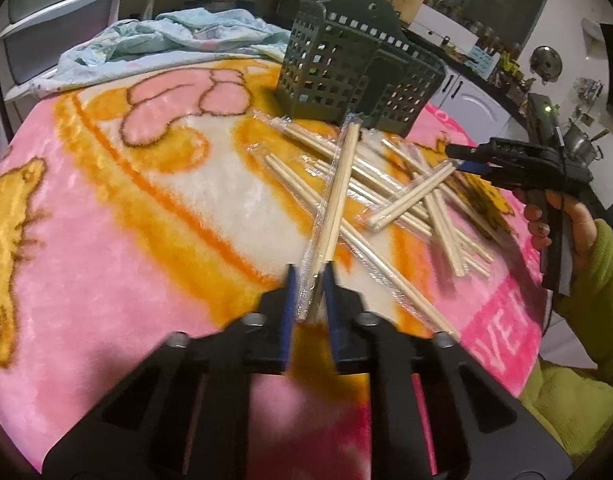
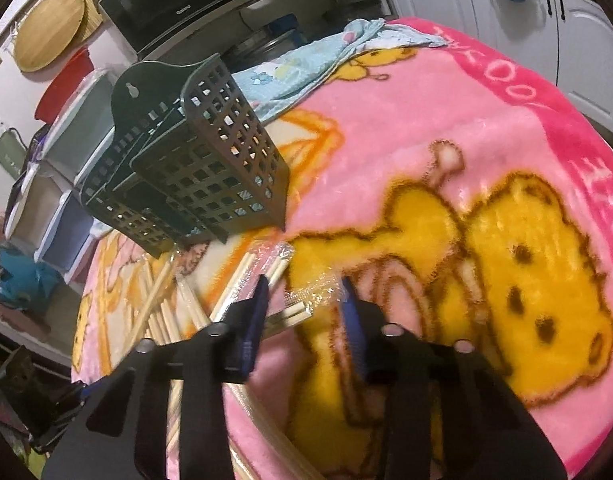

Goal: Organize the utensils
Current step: 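Close the left tool on a wrapped chopstick while the right tool closes on another, then lift both held chopsticks and carry them above the green mesh caddy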

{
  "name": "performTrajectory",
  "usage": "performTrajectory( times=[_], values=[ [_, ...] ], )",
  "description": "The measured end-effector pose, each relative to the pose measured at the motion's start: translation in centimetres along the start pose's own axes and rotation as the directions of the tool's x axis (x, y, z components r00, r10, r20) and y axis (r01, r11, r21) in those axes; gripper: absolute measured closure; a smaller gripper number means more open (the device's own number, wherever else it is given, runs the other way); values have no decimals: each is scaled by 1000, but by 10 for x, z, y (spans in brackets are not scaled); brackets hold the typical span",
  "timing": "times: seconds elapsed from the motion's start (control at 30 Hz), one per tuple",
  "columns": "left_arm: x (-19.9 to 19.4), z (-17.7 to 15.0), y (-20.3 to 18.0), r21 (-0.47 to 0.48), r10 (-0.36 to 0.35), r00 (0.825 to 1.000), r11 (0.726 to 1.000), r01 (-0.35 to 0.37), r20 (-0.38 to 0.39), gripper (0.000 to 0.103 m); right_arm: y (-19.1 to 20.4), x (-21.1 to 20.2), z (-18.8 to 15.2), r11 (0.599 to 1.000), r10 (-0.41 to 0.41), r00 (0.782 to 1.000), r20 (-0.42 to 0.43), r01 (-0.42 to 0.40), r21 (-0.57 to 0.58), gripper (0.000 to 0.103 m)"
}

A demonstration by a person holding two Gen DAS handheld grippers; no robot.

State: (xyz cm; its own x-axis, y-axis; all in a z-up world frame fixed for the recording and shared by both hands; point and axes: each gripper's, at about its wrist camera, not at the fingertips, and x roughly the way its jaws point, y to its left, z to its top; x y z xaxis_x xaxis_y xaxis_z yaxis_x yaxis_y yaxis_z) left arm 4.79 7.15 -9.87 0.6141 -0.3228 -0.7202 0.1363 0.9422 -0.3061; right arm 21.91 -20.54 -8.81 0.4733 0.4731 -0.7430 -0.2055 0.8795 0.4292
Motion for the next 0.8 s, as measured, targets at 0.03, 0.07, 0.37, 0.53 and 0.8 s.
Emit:
performTrajectory(
  times=[0.03, 0.07, 0.37, 0.53, 0.8],
  values=[
    [-4, 1, 0, 3, 0, 1000, 1000, 0, 9, 101, 0, -2, 0, 1000, 7, 1000, 4, -7, -2, 82],
    [-8, 2, -1, 8, 1, 1000, 1000, -1, 20, 103, 0, -4, -1, 1000, 11, 1000, 8, -11, -5, 85],
    [-42, 13, -5, 26, -41, 994, 999, 38, 105, 103, 11, -36, -2, 998, 55, 995, 84, -51, -48, 100],
    [-59, 25, -16, 52, -53, 987, 998, 45, 150, 103, 27, -56, -1, 992, 82, 988, 131, -69, -101, 101],
    [-77, 51, -36, 95, -108, 972, 991, 89, 211, 103, 54, -88, 4, 979, 131, 971, 202, -94, -182, 101]
  ],
)
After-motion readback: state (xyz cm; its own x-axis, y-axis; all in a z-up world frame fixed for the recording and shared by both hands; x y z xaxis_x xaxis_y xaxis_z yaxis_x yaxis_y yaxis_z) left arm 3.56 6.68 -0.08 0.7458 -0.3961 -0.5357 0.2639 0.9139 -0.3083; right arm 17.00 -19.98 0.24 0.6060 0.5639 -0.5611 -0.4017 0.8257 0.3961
